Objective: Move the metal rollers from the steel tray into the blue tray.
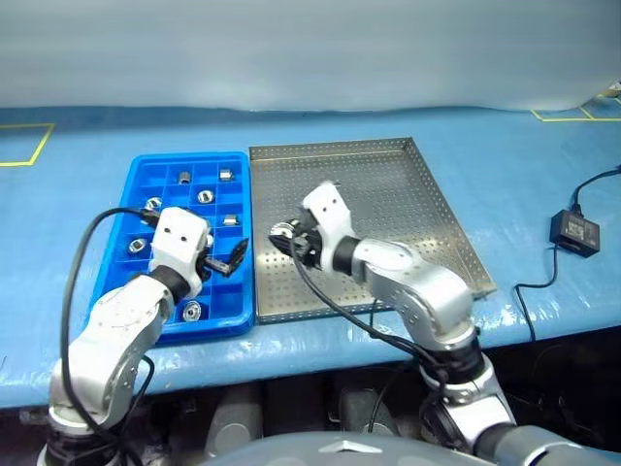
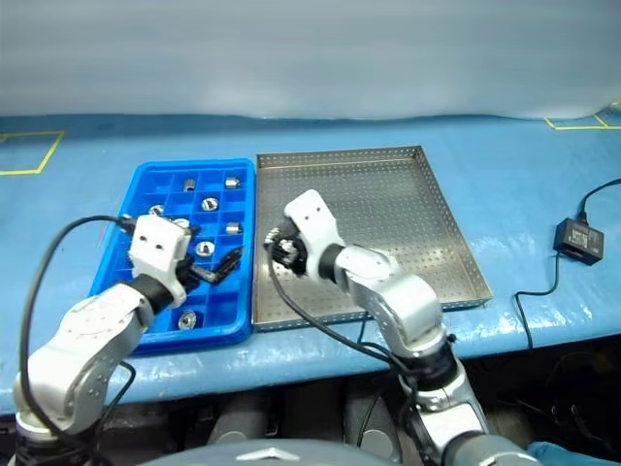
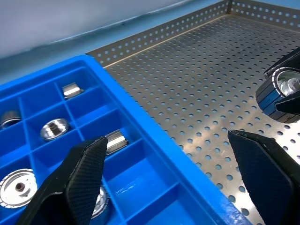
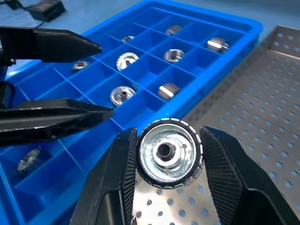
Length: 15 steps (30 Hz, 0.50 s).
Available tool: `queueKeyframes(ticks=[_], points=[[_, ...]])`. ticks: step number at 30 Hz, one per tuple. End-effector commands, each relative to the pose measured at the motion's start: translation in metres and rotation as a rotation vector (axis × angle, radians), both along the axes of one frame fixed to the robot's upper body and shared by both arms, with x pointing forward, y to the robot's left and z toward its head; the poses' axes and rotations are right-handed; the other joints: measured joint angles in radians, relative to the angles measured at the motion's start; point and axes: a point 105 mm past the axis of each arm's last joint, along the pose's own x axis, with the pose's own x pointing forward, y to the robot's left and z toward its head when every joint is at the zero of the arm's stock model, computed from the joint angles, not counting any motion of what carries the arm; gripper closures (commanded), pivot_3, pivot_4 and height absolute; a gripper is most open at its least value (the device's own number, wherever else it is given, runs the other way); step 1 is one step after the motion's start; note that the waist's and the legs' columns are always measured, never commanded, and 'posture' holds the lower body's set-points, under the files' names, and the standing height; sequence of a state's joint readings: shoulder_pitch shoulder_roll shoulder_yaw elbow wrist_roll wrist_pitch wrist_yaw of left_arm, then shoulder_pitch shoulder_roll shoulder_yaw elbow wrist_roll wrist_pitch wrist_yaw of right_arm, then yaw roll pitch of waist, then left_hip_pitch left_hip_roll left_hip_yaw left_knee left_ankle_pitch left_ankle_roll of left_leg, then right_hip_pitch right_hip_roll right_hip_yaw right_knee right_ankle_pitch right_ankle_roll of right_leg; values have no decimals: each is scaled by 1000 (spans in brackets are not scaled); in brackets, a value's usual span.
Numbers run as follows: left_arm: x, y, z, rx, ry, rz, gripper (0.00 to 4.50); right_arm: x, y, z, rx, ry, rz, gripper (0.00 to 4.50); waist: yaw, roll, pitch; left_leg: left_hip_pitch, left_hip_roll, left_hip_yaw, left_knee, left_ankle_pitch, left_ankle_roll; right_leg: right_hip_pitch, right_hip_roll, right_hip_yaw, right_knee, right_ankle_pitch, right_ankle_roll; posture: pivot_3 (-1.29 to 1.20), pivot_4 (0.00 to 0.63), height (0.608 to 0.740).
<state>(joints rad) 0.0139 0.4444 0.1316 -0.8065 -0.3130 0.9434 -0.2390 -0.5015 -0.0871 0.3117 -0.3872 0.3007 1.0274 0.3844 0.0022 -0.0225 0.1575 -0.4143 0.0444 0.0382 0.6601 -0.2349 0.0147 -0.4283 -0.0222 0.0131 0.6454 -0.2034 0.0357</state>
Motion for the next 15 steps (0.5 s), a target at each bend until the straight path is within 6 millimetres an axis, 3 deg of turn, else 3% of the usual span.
queueKeyframes(ticks=[1, 5, 11, 15], points=[[-11, 16, 5, 35, -16, 88, 0, -3, 28, 12, 33, -58, 107, 2749, 11, 0, 0, 0, 0, 0, 0, 0, 0, 0, 0, 0, 0, 0, 0, 219, 150, 740], [-23, 31, 5, 44, -10, 167, 0, -8, 48, 4, 29, -37, 179, 2749, 45, -1, 0, -1, 0, -1, -1, 0, 0, 0, -1, -2, 0, 0, 0, 273, 150, 740], [-30, 32, 5, 50, -4, 183, 0, -9, 54, -10, 2, -21, 212, 2749, 80, -1, 0, -1, 0, -2, 0, 0, 0, 1, -2, -3, -1, -1, -2, 300, 150, 740], [-27, 28, 4, 46, 1, 162, 0, -7, 52, -10, 1, -43, 197, 1409, 87, -1, 0, -1, 0, -2, 0, 0, -1, 0, -2, -4, -1, -1, -2, 289, 150, 740]])
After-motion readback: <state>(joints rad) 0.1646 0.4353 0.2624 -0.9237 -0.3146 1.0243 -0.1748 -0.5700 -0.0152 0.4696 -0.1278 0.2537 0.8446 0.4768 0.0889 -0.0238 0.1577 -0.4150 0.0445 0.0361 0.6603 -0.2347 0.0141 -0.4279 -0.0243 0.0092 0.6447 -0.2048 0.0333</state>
